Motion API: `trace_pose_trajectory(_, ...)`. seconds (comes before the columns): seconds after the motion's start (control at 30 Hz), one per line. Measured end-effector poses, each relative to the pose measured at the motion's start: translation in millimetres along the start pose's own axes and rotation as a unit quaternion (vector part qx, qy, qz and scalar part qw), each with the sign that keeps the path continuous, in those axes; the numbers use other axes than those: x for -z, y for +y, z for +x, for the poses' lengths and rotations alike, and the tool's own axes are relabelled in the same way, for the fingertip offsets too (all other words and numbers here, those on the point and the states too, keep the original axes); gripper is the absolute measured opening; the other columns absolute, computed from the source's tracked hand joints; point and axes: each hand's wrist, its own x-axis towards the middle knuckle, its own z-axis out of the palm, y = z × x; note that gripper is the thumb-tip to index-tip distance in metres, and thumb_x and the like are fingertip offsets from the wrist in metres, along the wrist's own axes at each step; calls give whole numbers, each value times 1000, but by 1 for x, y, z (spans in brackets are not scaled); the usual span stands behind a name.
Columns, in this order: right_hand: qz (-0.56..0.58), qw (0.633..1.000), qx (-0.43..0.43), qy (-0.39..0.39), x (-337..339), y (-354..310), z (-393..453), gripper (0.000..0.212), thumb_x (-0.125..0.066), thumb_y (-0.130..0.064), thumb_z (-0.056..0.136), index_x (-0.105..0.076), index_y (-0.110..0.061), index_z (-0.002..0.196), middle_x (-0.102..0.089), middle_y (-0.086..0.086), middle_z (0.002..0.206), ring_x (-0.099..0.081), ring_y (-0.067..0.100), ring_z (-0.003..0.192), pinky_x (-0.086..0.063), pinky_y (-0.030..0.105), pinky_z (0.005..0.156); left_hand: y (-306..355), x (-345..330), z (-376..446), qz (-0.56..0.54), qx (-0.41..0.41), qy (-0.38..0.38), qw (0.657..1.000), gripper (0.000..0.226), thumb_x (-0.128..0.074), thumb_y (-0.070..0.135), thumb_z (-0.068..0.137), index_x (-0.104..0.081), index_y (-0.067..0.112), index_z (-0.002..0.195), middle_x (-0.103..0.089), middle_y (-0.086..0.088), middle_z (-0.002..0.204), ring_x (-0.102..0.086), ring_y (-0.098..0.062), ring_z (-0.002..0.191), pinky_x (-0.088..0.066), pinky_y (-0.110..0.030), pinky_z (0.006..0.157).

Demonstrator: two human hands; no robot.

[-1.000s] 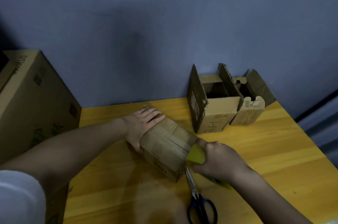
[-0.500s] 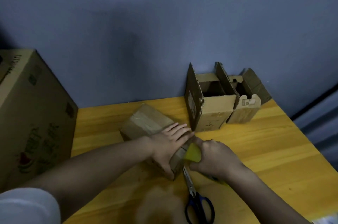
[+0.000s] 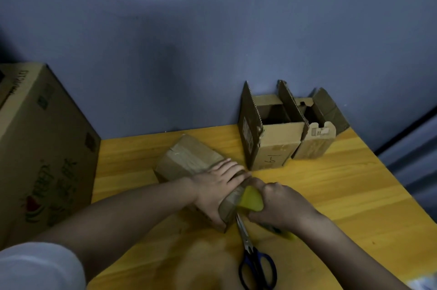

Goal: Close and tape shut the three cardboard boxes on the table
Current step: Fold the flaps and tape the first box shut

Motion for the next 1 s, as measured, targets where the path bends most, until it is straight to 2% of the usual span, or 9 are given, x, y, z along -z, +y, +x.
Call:
trace_pose_trajectory(0.13, 6, 1000, -7, -17, 1, 1, 4, 80, -64, -50, 80, -27, -29, 148, -64, 1, 109, -59, 17, 91, -40, 22, 60, -1, -1, 1, 26, -24, -1, 999, 134, -60, 82, 62, 15, 14, 150, 27, -6, 156, 28, -22, 142, 14, -42, 117)
trace_pose_trajectory(0.23, 23, 999, -10, -28, 2, 3, 3, 79, -64, -48, 80, -27, -29, 148, -63, 0, 107, -59, 18, 94, -42, 23, 63, 0, 1, 3, 54, -44, -7, 998, 130, -57, 81, 65, 7, 8, 151, 16, -9, 159, 21, -22, 144, 16, -39, 117)
trace_pose_trajectory(0.33, 50, 998, -17, -43, 5, 4, 1, 77, -66, -46, 79, -30, -31, 145, -56, -5, 94, -56, 15, 88, -43, 23, 64, 3, 7, 5, 72, -38, -19, 997, 127, -60, 78, 66, -1, 4, 151, 3, -15, 159, 8, -30, 145, 16, -39, 115)
trace_pose_trajectory(0.47, 35, 999, -11, -28, 4, 7, -1, 71, -64, -44, 80, -34, -28, 143, -65, 1, 107, -60, 18, 94, -37, 20, 55, 16, 9, 14, 87, -17, -46, 995, 130, -66, 76, 62, -5, 2, 150, 2, -19, 157, 7, -35, 144, 17, -46, 114)
trace_pose_trajectory(0.57, 21, 1000, -2, -13, 1, 6, -2, 73, -64, -44, 80, -31, -28, 144, -65, 1, 108, -61, 18, 95, -39, 22, 60, 20, 7, 14, 54, 10, -51, 997, 132, -68, 75, 60, -1, 7, 151, 8, -13, 158, 13, -33, 144, 15, -52, 115)
trace_pose_trajectory(0.63, 30, 1000, -2, -8, 0, 6, -3, 73, -65, -45, 80, -32, -29, 143, -65, 0, 107, -62, 19, 94, -40, 23, 61, 18, 7, 12, 43, 9, -38, 998, 131, -67, 76, 60, -2, 8, 151, 11, -9, 159, 16, -31, 144, 13, -52, 116)
trace_pose_trajectory(0.77, 47, 999, 7, 0, -2, 6, -6, 70, -65, -47, 81, -35, -30, 142, -66, -1, 108, -63, 17, 94, -38, 22, 61, 17, 5, 9, 45, -4, -28, 999, 122, -64, 76, 64, -12, 5, 149, -3, -12, 158, 6, -32, 145, 14, -51, 116)
trace_pose_trajectory(1.0, 6, 1000, -9, 5, -5, 7, -9, 67, -61, -51, 81, -37, -29, 140, -66, 0, 106, -63, 19, 92, -40, 23, 59, 14, 2, 7, 25, -6, -25, 999, 120, -63, 75, 64, -10, 10, 149, -4, -10, 157, 6, -31, 145, 12, -51, 116)
